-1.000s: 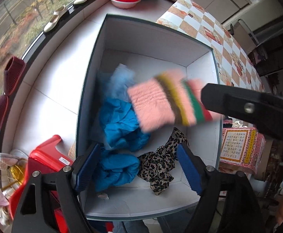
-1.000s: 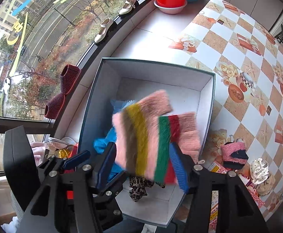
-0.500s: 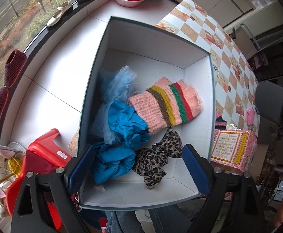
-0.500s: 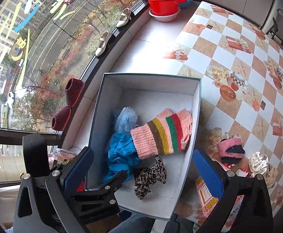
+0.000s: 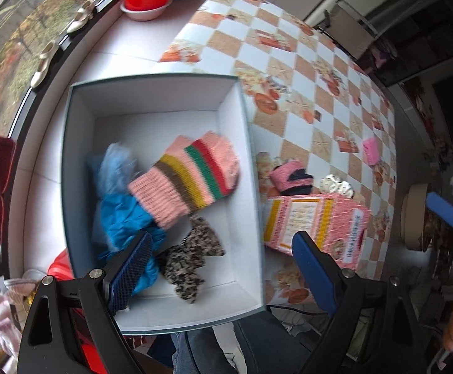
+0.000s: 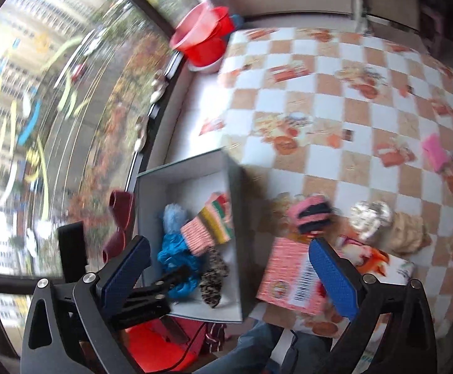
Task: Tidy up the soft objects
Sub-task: 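Move both tools back over the pile on the table, then grasp the pink-black headband with the left tool while the right tool grasps the beige sock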
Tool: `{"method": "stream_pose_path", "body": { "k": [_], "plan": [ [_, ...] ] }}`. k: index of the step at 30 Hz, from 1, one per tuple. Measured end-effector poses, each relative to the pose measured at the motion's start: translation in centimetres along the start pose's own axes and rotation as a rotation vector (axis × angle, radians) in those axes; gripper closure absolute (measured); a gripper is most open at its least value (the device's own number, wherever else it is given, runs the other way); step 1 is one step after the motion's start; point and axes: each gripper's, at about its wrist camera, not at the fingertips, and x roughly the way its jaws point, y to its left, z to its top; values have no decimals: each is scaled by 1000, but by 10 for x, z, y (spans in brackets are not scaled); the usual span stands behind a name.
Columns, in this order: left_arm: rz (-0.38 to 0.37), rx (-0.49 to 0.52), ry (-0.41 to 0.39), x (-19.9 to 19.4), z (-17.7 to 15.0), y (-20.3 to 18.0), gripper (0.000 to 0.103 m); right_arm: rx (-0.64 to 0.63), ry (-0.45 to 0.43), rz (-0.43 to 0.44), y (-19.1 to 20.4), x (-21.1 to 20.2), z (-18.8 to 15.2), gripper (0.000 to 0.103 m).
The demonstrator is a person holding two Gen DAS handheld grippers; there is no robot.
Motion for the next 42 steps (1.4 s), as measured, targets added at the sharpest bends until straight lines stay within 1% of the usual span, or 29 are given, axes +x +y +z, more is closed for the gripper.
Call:
{"method": "stream_pose_path", "body": {
  "k": [1,2,4,7,10,12,14,16,18,19,23,25,28,32,37,42],
  "plan": [
    [-3,18,5,1,4,-9,10,54,-14,-16,-23,-6,-1,0],
    [-3,36,12,2,8,-18,10,85,-19,-31,-37,-9,-1,0],
    [2,75,27,6,16,-36,10,177,-22,-84,-78,-12,-5,0],
    [6,121,56,13,28,-64,10,291,-11,-108,-127,-12,-11,0],
    [1,151,111,25,44,-91,10,400,11,-133,-175,-5,-22,0],
    [-6,143,168,39,58,-107,10,441,29,-146,-197,1,-27,0],
    [-1,133,205,54,72,-122,10,480,52,-154,-218,10,-32,0],
    [35,126,243,73,86,-137,10,509,76,-159,-240,19,-35,0],
    [62,124,302,98,98,-151,10,524,99,-165,-255,28,-35,0],
    [75,120,325,109,102,-155,10,526,106,-165,-260,30,-37,0],
    [176,125,437,160,114,-165,10,492,163,-169,-277,55,-31,0],
    [208,114,485,180,117,-165,10,455,189,-174,-279,69,-26,0],
    [242,66,550,205,119,-158,10,416,219,-171,-280,83,-21,0],
    [266,8,615,226,120,-148,10,392,244,-146,-285,100,-13,0],
    [302,-26,681,246,118,-137,10,344,272,-159,-285,120,-2,0],
    [337,-11,756,262,108,-133,10,301,302,-173,-284,137,3,0]
  ]
}}
